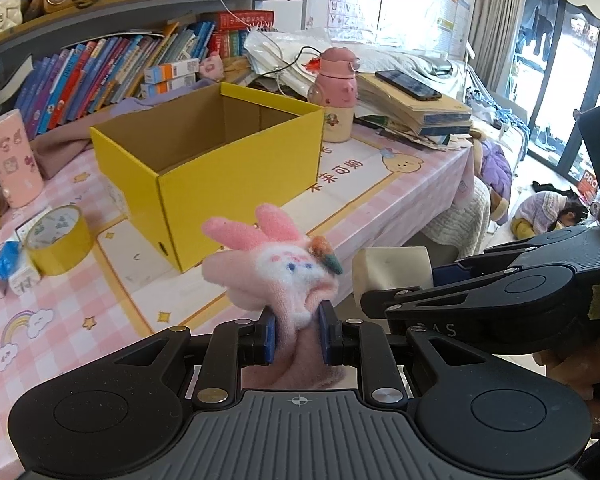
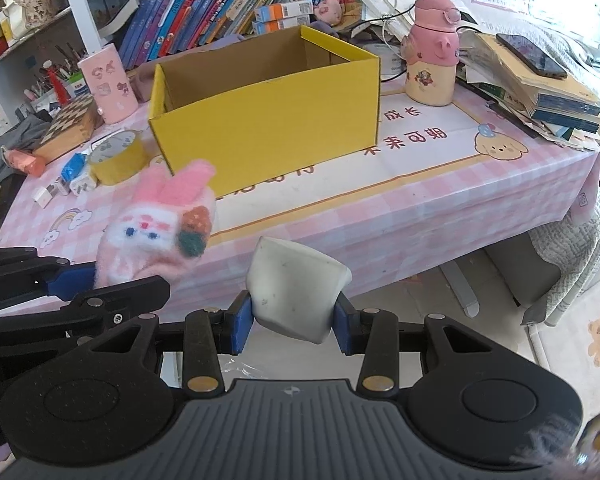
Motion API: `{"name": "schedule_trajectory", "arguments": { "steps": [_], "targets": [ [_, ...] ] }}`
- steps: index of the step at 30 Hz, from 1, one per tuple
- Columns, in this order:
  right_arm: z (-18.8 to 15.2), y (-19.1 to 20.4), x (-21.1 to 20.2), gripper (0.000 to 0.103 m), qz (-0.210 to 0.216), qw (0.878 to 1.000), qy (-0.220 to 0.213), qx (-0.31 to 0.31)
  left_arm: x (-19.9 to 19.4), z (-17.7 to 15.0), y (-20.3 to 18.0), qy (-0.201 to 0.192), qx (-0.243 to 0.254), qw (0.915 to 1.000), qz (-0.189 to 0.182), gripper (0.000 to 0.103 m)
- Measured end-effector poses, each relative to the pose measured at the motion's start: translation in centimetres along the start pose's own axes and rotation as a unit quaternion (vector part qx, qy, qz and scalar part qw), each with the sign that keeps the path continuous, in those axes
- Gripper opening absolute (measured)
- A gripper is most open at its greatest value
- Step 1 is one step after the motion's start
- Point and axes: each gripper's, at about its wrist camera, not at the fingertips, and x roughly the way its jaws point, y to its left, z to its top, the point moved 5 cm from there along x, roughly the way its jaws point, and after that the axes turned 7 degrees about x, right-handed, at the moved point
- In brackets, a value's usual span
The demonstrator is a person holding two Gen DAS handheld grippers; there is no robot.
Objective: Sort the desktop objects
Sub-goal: 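Lift and carry the glove and soap bar with both tools toward the yellow box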
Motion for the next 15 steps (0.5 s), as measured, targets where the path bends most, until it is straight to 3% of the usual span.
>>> {"name": "schedule_trajectory", "arguments": {
  "steps": [15],
  "targets": [
    [4.5, -3.0, 1.9, 0.038, 0.028, 0.998, -0.005, -0.052, 2.2, 4.3, -1.1, -0.016, -0.031, 0.9988, 0.034, 0.020]
  ]
}}
